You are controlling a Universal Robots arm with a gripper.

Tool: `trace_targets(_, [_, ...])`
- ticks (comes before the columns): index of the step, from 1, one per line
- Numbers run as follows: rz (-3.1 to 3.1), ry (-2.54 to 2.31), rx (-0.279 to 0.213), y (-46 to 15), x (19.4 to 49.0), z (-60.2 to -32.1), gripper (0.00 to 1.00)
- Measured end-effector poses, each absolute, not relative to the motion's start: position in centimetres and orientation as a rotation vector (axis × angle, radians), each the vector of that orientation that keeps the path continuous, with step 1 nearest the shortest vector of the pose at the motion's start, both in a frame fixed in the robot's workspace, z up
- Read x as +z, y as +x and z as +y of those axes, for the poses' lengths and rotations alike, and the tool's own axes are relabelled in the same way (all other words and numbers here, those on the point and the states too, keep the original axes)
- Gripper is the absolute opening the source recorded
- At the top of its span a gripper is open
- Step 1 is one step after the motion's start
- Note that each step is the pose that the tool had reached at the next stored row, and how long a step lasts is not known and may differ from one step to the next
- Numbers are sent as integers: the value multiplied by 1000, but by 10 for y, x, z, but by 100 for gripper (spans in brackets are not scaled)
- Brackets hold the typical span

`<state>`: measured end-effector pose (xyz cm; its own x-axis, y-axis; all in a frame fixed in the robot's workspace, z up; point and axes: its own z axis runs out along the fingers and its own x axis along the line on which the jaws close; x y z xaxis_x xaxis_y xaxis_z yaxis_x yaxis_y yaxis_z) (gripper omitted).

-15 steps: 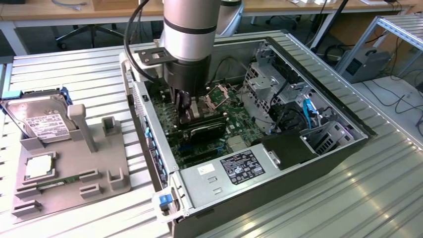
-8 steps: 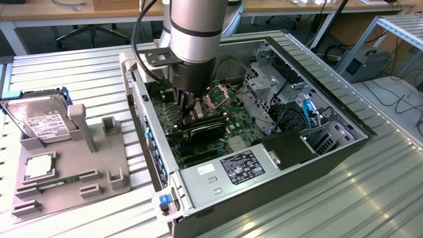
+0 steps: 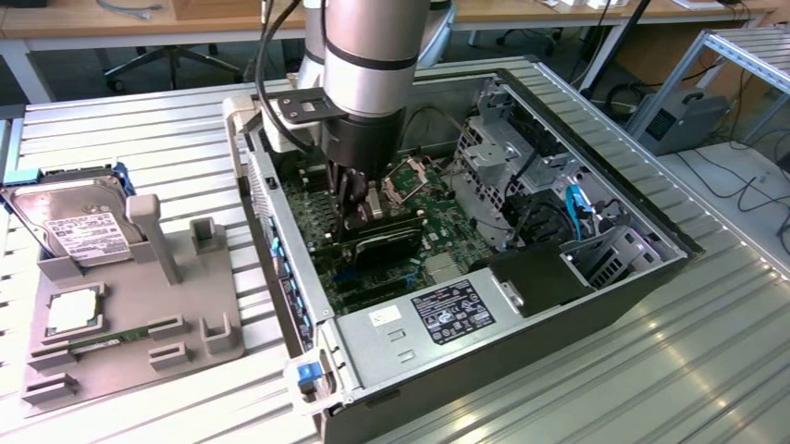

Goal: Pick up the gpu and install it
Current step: 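Press down on the gpu until it lock into place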

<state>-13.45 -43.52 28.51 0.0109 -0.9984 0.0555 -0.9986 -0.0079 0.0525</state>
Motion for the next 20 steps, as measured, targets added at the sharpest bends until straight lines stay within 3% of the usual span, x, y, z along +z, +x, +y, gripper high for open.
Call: trace_targets(20, [-2140,2173,-14,-133,273,-437,11])
